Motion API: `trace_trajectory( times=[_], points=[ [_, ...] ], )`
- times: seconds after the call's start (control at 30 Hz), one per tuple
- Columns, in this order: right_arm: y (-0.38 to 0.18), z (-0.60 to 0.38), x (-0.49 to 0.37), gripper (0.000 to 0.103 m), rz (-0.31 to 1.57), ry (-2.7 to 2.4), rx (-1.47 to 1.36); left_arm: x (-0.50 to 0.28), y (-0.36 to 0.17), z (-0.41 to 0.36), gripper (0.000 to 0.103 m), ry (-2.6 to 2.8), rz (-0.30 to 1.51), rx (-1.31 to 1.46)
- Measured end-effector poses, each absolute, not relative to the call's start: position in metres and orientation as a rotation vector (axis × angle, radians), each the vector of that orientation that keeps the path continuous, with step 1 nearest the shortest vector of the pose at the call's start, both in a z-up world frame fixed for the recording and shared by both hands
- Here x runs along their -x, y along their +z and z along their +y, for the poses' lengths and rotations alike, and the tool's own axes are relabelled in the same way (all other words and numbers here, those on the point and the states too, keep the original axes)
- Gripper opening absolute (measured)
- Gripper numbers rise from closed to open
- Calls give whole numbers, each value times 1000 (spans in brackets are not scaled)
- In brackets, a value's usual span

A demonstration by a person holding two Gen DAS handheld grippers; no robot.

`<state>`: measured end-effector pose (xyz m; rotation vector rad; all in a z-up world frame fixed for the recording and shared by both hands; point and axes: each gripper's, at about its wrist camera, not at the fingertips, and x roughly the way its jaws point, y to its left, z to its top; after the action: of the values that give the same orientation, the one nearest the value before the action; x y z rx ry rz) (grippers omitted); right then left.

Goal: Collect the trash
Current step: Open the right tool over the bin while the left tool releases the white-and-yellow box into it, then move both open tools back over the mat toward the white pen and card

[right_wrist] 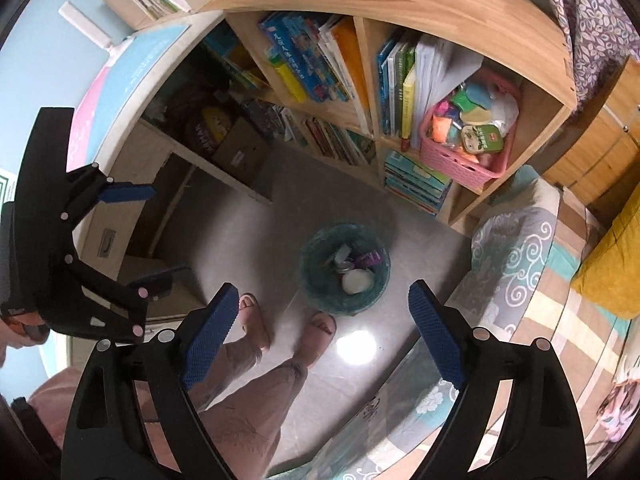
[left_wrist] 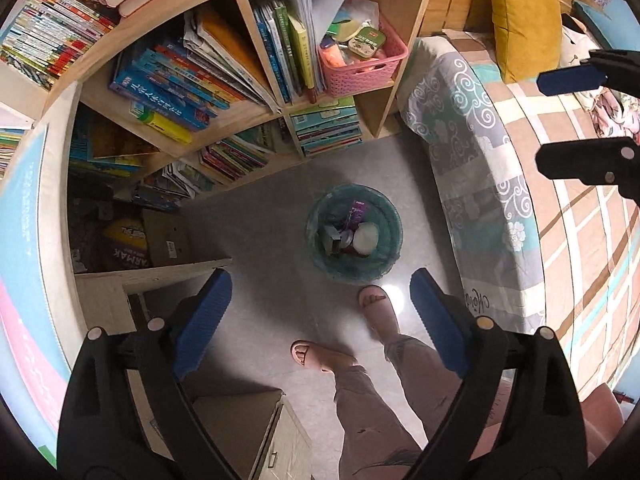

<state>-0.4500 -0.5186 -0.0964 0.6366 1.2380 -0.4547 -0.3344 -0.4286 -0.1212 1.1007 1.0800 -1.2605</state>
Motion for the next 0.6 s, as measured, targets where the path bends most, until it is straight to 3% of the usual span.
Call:
trace_trajectory(
  times=[0.6],
  points=[
    [-86,-507,414,86,1239,-383,-566,304,-98,-406,89,-1202,1049,-1039]
  ],
)
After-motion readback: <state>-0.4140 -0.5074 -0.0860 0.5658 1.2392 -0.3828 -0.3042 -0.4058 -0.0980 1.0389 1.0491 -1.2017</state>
